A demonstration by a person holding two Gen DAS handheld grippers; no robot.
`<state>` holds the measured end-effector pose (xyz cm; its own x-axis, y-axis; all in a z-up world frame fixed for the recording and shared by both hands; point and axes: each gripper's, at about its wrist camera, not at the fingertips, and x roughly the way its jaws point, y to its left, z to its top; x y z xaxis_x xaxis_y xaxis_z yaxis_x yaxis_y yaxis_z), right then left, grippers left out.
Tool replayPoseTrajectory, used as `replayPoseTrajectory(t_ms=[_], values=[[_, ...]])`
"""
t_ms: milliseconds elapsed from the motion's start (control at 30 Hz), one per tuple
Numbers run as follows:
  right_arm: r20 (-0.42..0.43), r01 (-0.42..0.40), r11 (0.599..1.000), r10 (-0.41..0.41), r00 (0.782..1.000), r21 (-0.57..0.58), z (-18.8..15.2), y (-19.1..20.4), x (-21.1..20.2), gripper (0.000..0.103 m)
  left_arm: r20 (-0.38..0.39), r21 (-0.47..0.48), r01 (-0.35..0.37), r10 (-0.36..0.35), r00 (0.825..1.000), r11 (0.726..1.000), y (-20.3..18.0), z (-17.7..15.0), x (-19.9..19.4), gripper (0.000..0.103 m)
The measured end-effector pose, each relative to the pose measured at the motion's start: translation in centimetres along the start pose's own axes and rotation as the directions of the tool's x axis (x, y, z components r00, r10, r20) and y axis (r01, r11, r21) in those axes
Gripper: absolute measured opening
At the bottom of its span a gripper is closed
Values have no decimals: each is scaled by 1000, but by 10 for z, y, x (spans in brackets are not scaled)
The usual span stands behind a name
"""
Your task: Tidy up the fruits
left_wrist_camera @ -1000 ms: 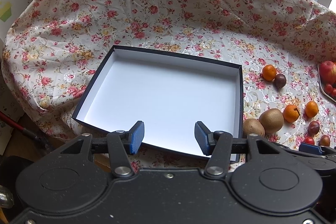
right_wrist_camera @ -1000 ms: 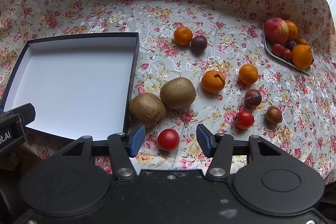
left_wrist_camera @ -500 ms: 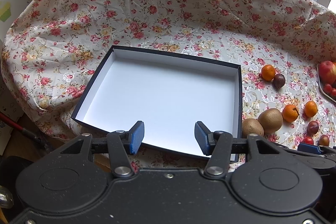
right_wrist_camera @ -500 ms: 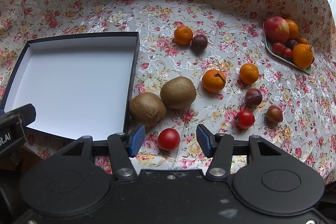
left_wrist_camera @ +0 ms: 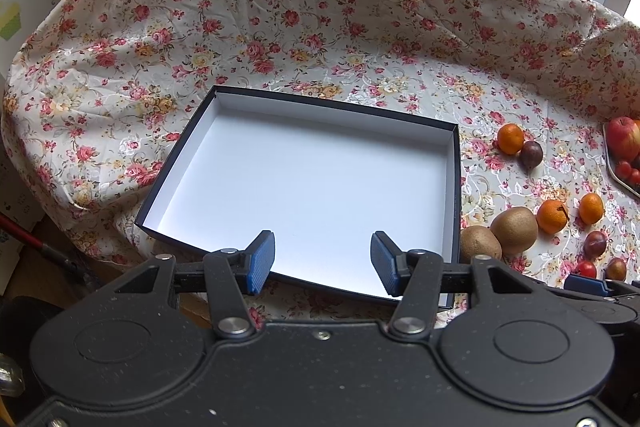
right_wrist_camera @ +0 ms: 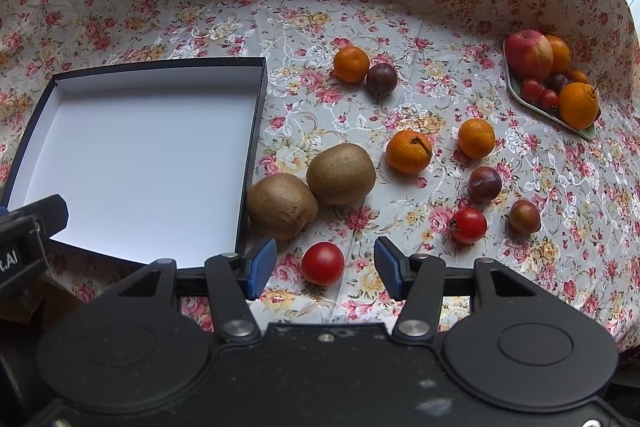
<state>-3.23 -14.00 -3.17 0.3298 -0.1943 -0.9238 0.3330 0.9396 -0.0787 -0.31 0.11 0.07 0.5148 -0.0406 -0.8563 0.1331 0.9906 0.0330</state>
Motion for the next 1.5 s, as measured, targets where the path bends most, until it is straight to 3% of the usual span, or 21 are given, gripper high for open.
replayPoseTrajectory(t_ms=[567,1500], values=[[-27,13,1000,-13,1000,18,0,-9,4,56,-11,7,23,-23,1000,1000,-6,1,-1,60],[-67,32,994,-26,997,102,-7,-54,5,56,-17,87,62,-60,998,994,-51,1,-3,60]])
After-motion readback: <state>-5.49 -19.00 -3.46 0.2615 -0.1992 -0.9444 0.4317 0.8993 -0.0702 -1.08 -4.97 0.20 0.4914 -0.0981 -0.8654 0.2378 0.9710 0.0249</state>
